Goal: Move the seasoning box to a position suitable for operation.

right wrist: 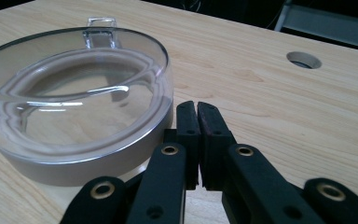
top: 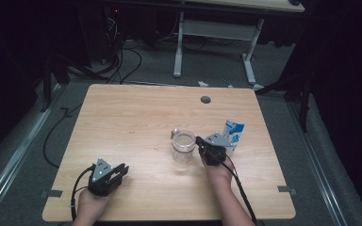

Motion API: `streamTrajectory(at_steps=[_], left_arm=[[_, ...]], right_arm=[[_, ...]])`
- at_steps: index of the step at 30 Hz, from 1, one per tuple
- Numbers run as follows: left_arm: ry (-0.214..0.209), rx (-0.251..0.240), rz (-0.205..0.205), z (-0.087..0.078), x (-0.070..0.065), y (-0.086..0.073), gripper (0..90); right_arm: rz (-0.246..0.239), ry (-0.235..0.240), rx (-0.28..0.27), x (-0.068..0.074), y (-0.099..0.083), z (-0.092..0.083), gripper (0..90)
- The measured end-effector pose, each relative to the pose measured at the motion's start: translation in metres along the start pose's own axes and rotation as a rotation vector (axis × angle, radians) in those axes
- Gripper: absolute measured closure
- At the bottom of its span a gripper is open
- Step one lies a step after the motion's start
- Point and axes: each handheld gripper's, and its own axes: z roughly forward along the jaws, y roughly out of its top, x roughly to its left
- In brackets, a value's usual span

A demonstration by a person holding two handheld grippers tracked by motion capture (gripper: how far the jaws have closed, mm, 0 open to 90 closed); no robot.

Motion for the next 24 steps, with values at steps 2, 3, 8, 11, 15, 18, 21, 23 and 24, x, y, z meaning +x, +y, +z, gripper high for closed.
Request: streamTrajectory(at_steps=[2,3,8,11,15,18,21,23,24], left_arm=[[-0.001,0.001,0.001,0.000,0.000,0.000,77.5],[0.000,0.001,0.003,0.001,-0.001,0.000,77.8],[-0.001,0.002,0.005,0.001,-0.002,0.000,79.4],[-0.006,0.009,0.005,0.003,-0.002,0.000,80.0],[-0.010,0.008,0.008,0.006,-0.004,0.002,80.8],[-0.020,-0.001,-0.003,0.012,-0.005,0.007,82.9],[-0.036,-0.018,-0.008,0.030,-0.009,0.023,87.2],[-0.034,-0.019,-0.004,0.036,-0.010,0.029,88.5],[-0.026,-0.029,0.000,0.042,-0.011,0.035,89.9]], right_arm=[[-0.007,0.008,-0.001,0.004,0.001,0.001,88.1],[-0.009,0.017,0.000,0.006,0.001,0.001,88.1],[-0.024,0.039,-0.001,0.015,0.002,0.004,88.1],[-0.036,0.072,-0.007,0.027,0.002,0.006,88.0],[-0.050,0.100,-0.001,0.036,0.001,0.010,87.8],[-0.072,0.120,0.005,0.042,-0.002,0.010,85.9],[-0.086,0.118,0.003,0.039,-0.011,-0.004,85.7],[-0.087,0.118,0.002,0.037,-0.014,-0.009,85.7],[-0.084,0.117,-0.002,0.033,-0.020,-0.020,85.7]])
